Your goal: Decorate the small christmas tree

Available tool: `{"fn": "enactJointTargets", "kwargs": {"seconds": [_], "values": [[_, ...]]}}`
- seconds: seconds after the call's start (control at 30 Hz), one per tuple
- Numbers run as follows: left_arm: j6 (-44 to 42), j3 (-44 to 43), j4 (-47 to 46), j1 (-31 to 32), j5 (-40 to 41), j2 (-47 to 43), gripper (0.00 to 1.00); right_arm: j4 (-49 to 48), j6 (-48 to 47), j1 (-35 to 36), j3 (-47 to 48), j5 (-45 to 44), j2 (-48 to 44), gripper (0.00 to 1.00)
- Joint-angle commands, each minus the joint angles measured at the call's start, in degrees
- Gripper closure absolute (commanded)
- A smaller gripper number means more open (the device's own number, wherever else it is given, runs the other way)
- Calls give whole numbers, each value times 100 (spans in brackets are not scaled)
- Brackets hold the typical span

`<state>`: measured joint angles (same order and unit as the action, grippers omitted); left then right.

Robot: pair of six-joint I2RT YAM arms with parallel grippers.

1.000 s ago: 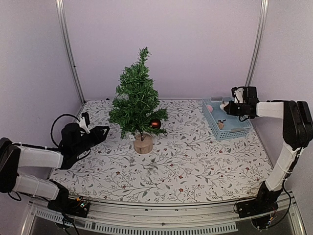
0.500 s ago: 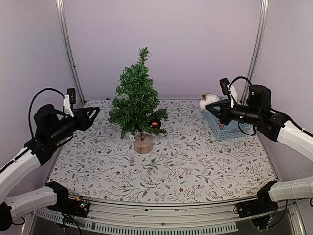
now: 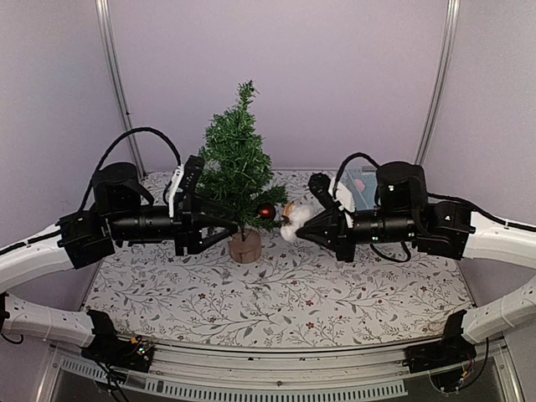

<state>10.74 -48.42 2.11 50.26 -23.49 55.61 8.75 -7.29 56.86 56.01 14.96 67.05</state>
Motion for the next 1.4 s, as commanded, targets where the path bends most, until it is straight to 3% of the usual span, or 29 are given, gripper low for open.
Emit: {"fn": "enactJointTargets", "kwargs": {"seconds": [0.0,0.3,0.4,0.57,0.9,1.1,1.37], "values": [[-125,-128,-223,627,79,301,51,20,-481,614,523,-709,542,100],[-31,151,-847,941,5,398,54,-21,-892,1006,905,-652,1118,100],[-28,197,-861,951,127,447,60,-98,-910,1034,922,-596,1161,100],[-28,186,-786,952,745,438,60,-151,-944,1074,926,-516,1145,100],[124,335,-758,827,879,240,63,-249,-1005,1096,873,-803,1156,100],[1121,639,-1166,-64,-230,-54,63,-262,-1645,1257,606,-1325,1025,100],[1380,513,-1122,-78,-915,411,63,-268,-2134,1464,684,-1829,1211,100]]}}
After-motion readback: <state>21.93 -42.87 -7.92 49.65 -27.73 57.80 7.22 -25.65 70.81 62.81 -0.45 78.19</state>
